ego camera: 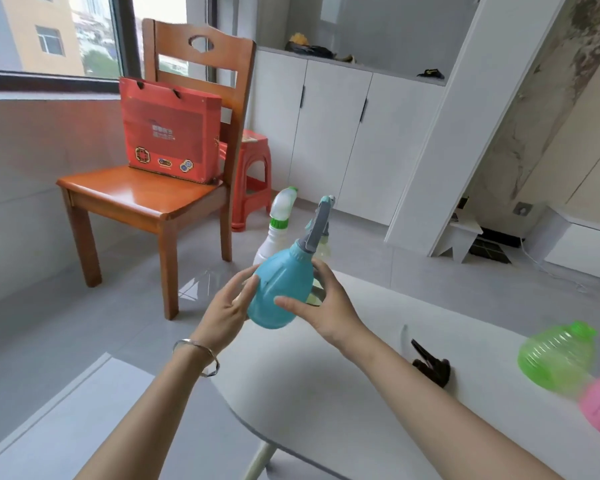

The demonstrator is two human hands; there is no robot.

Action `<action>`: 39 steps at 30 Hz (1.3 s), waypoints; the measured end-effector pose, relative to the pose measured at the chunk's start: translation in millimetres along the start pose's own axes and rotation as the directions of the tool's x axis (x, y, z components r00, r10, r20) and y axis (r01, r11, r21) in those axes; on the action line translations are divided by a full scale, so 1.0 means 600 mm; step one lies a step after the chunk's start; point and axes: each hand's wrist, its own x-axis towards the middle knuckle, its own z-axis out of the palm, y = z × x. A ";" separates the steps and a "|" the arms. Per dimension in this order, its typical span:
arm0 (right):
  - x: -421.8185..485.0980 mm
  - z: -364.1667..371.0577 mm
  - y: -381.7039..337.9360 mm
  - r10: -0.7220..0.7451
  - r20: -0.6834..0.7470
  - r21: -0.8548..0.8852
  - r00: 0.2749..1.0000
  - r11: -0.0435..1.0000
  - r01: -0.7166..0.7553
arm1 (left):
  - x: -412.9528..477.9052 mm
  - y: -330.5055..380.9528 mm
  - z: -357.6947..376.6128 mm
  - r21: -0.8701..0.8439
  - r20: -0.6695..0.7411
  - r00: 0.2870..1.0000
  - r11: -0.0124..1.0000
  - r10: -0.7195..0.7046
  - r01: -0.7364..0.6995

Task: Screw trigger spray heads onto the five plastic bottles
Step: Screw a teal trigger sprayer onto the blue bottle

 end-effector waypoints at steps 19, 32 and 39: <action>0.068 0.096 0.074 0.049 0.003 -0.171 0.999 0.984 -0.047 | 0.039 -0.109 -0.071 0.092 -0.076 0.993 0.991 -0.091 0.098; 0.069 0.094 0.080 0.037 0.007 -0.217 0.999 0.976 -0.034 | 0.034 -0.100 -0.059 0.174 -0.123 0.990 0.981 -0.062 0.083; 0.064 0.094 0.087 0.047 0.030 -0.231 0.998 0.972 -0.039 | 0.028 -0.101 -0.060 0.193 -0.119 0.990 0.977 -0.071 0.094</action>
